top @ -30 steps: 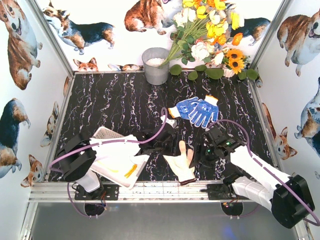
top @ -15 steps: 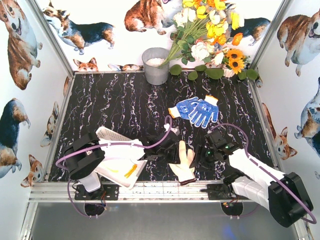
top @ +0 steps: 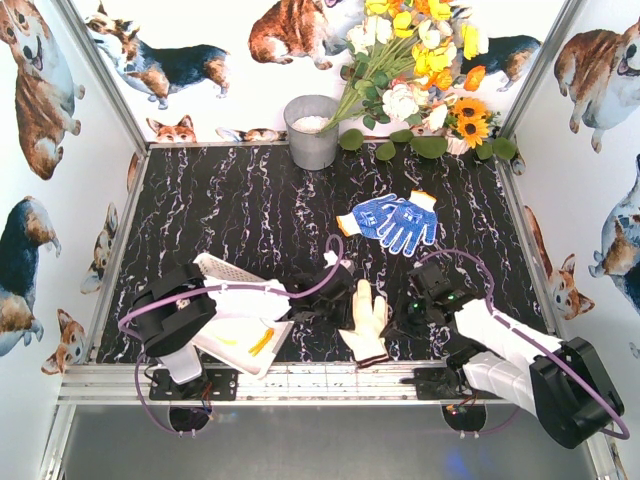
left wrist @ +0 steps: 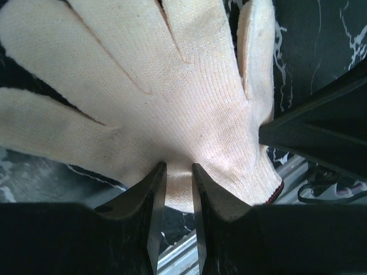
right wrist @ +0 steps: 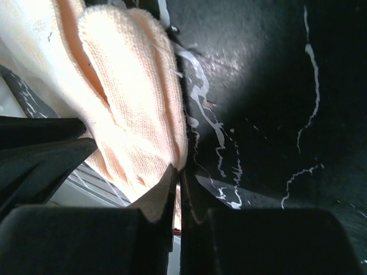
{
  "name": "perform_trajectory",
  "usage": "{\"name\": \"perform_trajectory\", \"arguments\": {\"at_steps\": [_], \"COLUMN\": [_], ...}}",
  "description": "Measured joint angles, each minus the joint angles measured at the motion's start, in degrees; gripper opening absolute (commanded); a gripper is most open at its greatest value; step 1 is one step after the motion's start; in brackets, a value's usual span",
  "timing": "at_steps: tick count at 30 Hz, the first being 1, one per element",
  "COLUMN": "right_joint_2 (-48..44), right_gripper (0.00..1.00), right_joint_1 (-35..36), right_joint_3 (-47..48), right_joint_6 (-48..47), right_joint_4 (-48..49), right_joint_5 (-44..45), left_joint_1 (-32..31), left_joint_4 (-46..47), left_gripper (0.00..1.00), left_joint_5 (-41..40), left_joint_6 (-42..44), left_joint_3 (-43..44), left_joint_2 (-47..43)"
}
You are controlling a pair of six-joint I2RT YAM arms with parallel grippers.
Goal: Put the gloves into the storage basket
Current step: Pick up the glove from the center of the board.
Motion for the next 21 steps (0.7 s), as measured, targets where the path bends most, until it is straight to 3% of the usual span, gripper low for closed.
{"name": "perform_trajectory", "arguments": {"at_steps": [7,12,17,21], "right_joint_2": [1.55,4.55,6.38,6.21], "right_gripper": [0.0,0.0,0.25,0.38], "right_joint_1": [0.0,0.0,0.0,0.0], "right_joint_3": [-0.9,-0.9,-0.87,-0.9], "right_joint_6": [4.61,7.8,9.79,11.19], "right_joint_4": [8.0,14.91,18.43,19.69], "right_joint_5": [1.97,3.85,3.98,3.65], "left_joint_1": [4.28,8.2,8.98,8.59], "left_joint_4": [0.5,-0.28,-2.23,-3.28], "left_gripper": [0.21,0.28,0.34,0.33], "left_joint_5": [-1.2,-1.7,-1.53,-0.57], "left_joint_6": [3.78,7.3,9.6,9.6], "left_joint_3": [3.32,5.14,6.38,6.36], "left_joint_2": [2.73,3.45,3.02,0.94]}}
